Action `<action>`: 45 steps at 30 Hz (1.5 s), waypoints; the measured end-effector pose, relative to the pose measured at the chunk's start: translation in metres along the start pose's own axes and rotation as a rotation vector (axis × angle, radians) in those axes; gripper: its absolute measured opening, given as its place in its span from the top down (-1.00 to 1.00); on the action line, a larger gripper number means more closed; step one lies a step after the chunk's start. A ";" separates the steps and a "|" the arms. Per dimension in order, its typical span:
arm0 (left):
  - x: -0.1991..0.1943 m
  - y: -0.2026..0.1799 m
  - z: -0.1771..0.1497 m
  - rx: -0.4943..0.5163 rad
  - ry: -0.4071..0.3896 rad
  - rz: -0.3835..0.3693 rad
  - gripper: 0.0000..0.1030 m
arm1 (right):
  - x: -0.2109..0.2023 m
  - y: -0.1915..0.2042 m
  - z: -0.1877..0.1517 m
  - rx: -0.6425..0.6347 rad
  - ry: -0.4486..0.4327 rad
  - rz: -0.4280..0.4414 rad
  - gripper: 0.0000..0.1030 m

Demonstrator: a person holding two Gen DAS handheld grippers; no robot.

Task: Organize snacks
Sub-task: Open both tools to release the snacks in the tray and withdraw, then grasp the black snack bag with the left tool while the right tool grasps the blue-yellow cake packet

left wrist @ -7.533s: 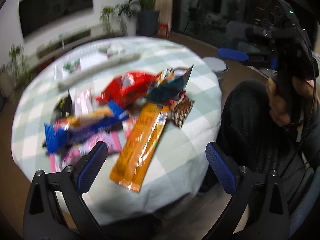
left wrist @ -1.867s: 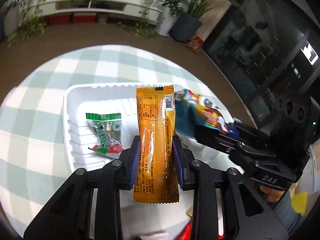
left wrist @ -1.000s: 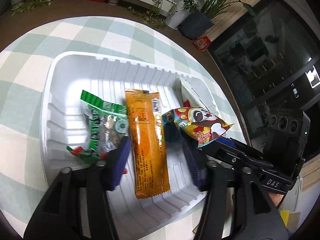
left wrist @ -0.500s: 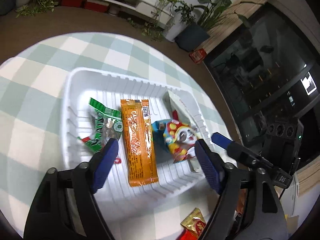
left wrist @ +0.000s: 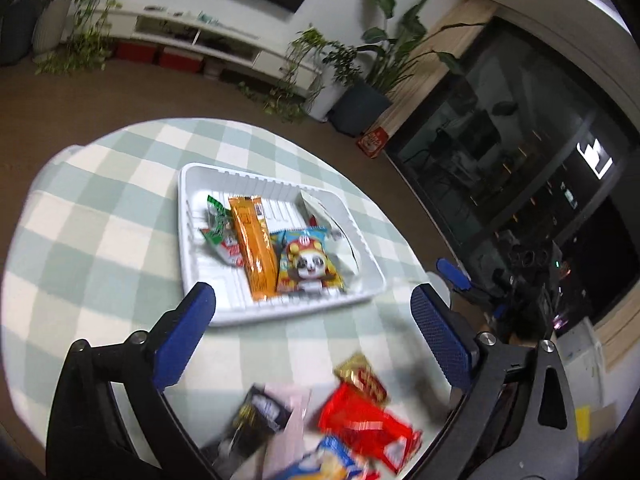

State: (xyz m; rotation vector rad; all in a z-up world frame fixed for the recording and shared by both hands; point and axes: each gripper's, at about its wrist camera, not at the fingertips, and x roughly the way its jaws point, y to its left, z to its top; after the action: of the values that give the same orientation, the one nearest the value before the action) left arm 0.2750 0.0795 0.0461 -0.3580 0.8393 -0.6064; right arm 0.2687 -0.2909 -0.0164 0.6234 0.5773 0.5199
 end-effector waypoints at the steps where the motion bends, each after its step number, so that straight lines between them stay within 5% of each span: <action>1: -0.007 -0.002 -0.009 0.014 0.001 -0.002 -0.93 | -0.006 0.000 -0.004 0.001 -0.010 0.005 -0.80; 8: -0.043 0.002 -0.070 0.005 0.007 0.012 -0.93 | -0.048 -0.004 -0.028 0.067 -0.082 0.055 -0.90; 16: -0.057 0.020 -0.107 0.039 0.103 0.108 -0.93 | -0.056 0.013 -0.075 0.055 0.049 0.044 -0.95; 21: -0.047 0.035 -0.105 0.109 0.161 0.210 -0.93 | -0.058 0.026 -0.098 0.014 0.095 0.032 -0.95; 26: -0.017 0.035 -0.099 0.269 0.304 0.305 -0.92 | -0.053 0.026 -0.103 0.009 0.115 0.016 -0.92; 35: 0.025 0.019 -0.087 0.476 0.443 0.324 -0.89 | -0.037 0.031 -0.107 -0.039 0.176 -0.007 -0.88; 38: 0.037 0.016 -0.094 0.540 0.504 0.345 -0.58 | -0.034 0.030 -0.108 -0.044 0.189 -0.007 -0.84; 45: 0.058 0.014 -0.105 0.600 0.557 0.372 -0.54 | -0.029 0.038 -0.111 -0.075 0.214 -0.006 -0.83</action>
State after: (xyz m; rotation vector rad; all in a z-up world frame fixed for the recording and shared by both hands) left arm 0.2283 0.0478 -0.0602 0.5305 1.1659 -0.5819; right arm 0.1669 -0.2388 -0.0561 0.4975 0.7581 0.6044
